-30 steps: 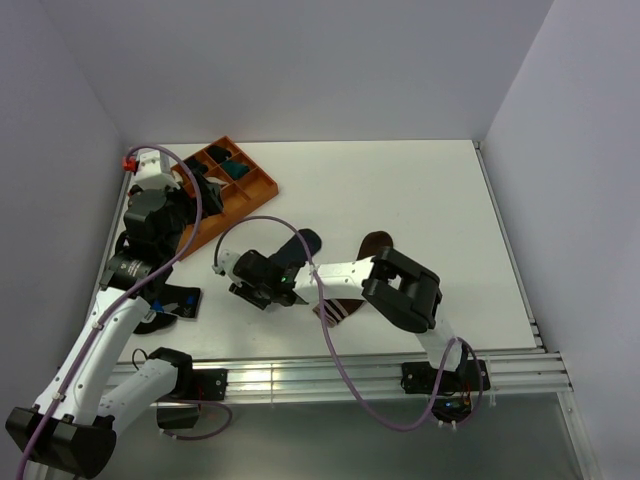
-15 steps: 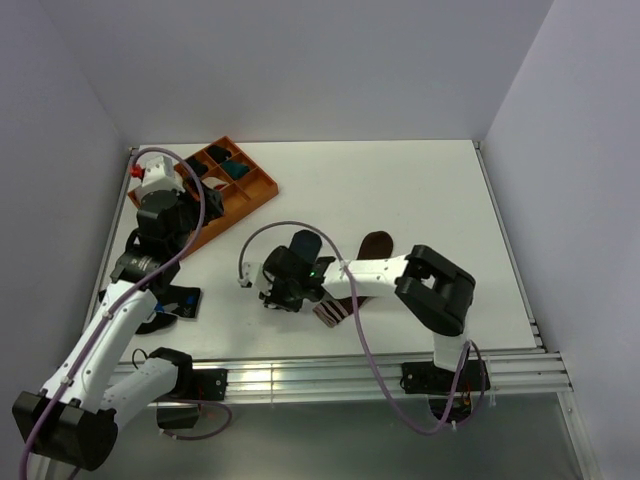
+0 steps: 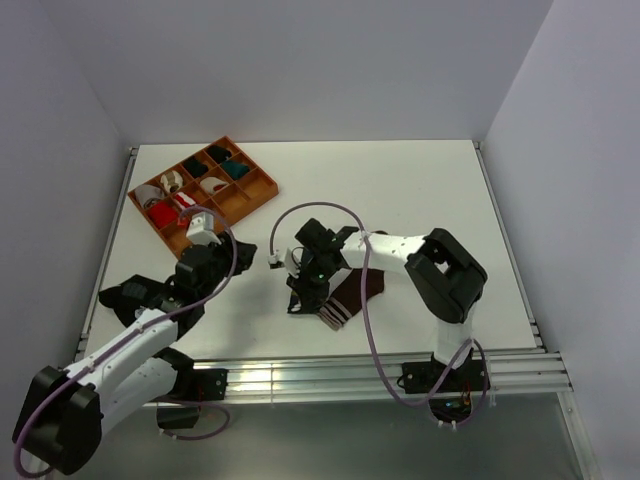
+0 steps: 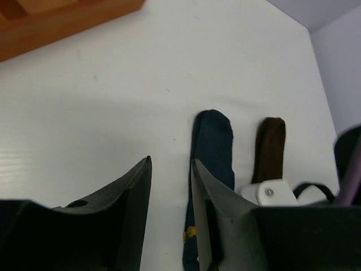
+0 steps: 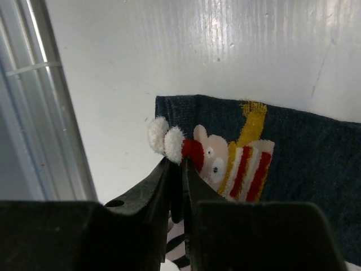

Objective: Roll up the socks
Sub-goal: Adjust the sock at the center of the board.

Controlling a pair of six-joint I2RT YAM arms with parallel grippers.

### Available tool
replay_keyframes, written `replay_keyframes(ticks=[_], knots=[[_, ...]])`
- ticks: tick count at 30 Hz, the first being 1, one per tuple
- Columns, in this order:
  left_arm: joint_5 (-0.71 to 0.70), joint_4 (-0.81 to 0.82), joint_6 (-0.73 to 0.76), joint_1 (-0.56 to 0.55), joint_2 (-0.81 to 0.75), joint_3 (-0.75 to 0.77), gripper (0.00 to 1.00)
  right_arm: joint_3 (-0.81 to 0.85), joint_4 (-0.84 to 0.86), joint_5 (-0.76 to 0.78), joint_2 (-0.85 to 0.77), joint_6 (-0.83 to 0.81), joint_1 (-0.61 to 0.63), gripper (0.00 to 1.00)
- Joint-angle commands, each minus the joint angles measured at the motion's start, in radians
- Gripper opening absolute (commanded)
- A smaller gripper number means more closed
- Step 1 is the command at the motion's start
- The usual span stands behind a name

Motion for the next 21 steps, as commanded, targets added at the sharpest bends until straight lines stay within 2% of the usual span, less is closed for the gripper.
replay_keyframes(ticks=[1, 9, 17, 21], knots=[[0.068, 0.28, 0.004, -0.049, 0.037, -0.063, 0.4, 0.065, -0.088, -0.154, 0.036, -0.008, -0.05, 0.1], [0.223, 0.619, 0.041, -0.124, 0.208, -0.161, 0.44, 0.113, -0.14, -0.231, 0.089, -0.011, -0.12, 0.09], [0.3, 0.768, 0.069, -0.201, 0.404, -0.147, 0.5, 0.11, -0.171, -0.283, 0.099, 0.0, -0.179, 0.08], [0.315, 0.785, 0.084, -0.206, 0.534, -0.074, 0.49, 0.107, -0.183, -0.28, 0.11, 0.003, -0.201, 0.07]])
